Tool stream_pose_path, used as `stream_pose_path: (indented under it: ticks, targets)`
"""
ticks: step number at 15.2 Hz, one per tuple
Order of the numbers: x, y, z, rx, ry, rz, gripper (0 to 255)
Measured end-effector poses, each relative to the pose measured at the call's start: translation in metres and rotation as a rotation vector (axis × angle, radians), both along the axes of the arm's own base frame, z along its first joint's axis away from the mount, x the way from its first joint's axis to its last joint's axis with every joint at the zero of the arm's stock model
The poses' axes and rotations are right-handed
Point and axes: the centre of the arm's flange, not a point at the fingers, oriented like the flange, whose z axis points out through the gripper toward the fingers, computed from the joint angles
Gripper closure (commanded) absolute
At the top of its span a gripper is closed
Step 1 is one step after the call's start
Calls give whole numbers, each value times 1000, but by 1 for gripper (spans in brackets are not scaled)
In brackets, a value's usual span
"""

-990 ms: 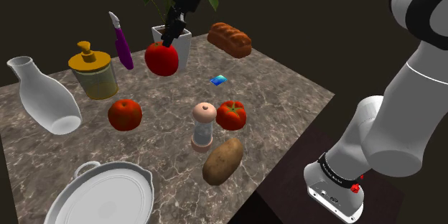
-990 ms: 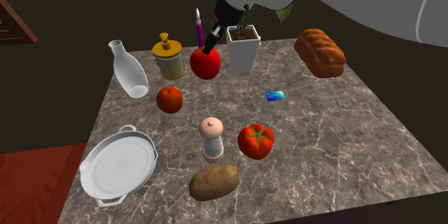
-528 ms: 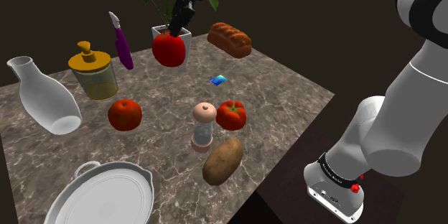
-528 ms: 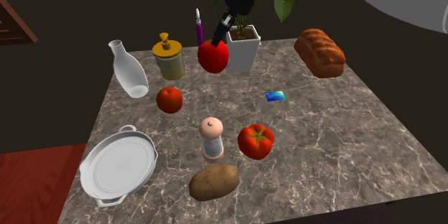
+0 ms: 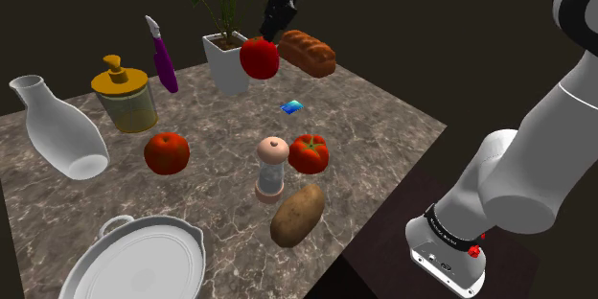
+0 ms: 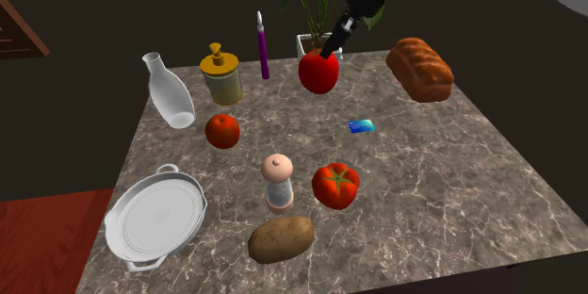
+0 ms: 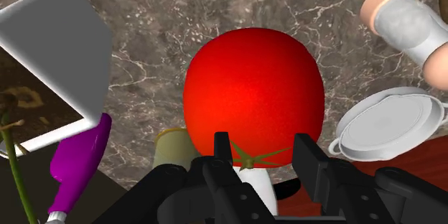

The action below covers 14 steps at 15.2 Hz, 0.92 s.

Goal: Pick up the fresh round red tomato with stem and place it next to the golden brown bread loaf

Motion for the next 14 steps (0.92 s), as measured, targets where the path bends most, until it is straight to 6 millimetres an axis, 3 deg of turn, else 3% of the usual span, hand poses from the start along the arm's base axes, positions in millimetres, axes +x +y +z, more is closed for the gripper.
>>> stream_pose_path:
  ticks: [14]
  targets:
    - [11, -187, 1, 0, 0, 0, 255]
